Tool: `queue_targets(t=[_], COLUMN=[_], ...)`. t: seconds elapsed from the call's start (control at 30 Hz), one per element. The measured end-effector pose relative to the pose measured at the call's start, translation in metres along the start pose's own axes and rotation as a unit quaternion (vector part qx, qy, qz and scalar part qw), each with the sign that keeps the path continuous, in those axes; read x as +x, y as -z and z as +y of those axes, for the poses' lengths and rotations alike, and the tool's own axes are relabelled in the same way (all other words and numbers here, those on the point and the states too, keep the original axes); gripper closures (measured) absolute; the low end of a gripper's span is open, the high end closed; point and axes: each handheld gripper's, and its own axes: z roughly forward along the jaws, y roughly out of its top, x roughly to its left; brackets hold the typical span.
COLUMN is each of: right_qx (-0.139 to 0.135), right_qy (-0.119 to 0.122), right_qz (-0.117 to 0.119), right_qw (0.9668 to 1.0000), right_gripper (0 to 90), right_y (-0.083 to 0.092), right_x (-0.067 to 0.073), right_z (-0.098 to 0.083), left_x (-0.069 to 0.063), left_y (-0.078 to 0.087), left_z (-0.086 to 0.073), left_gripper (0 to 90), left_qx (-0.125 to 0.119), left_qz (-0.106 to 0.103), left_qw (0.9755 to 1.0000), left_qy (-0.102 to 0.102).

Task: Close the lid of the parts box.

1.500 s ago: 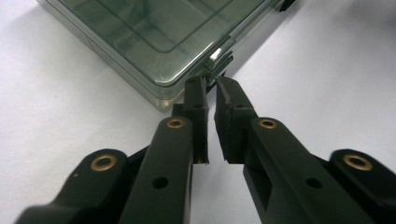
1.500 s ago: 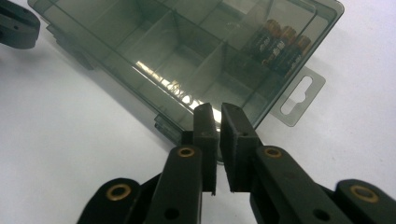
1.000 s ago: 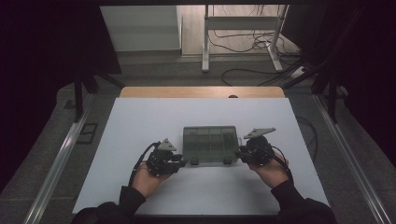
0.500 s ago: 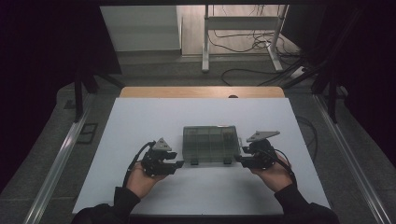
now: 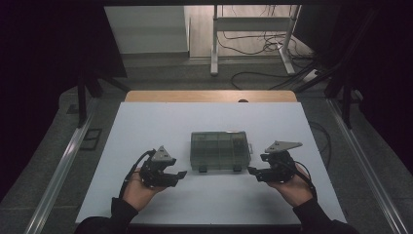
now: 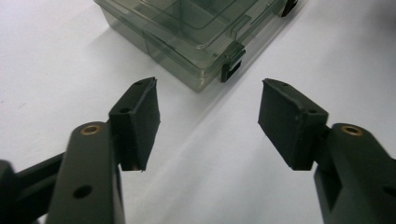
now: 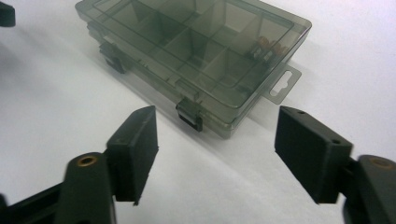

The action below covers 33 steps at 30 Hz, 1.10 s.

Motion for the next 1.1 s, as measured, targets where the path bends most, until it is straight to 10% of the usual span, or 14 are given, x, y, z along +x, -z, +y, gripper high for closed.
queue_targets(t=[0.63, 1.1], right_qx=[-0.03, -0.035], right_qy=[-0.005, -0.017], right_qz=[-0.015, -0.024], right_qw=[0.9994, 0.9989], right_gripper=[8.2, 2.8], right_y=[0.025, 0.038], right_x=[-0.002, -0.005], right_z=[-0.024, -0.04], left_x=[0.008, 0.019], left_y=[0.025, 0.052], left_z=[-0.013, -0.035], left_gripper=[9.4, 5.4], left_qx=[-0.026, -0.04], left_qz=[0.007, 0.038], left_qw=[0.9992, 0.9974], left_qy=[0.029, 0.046])
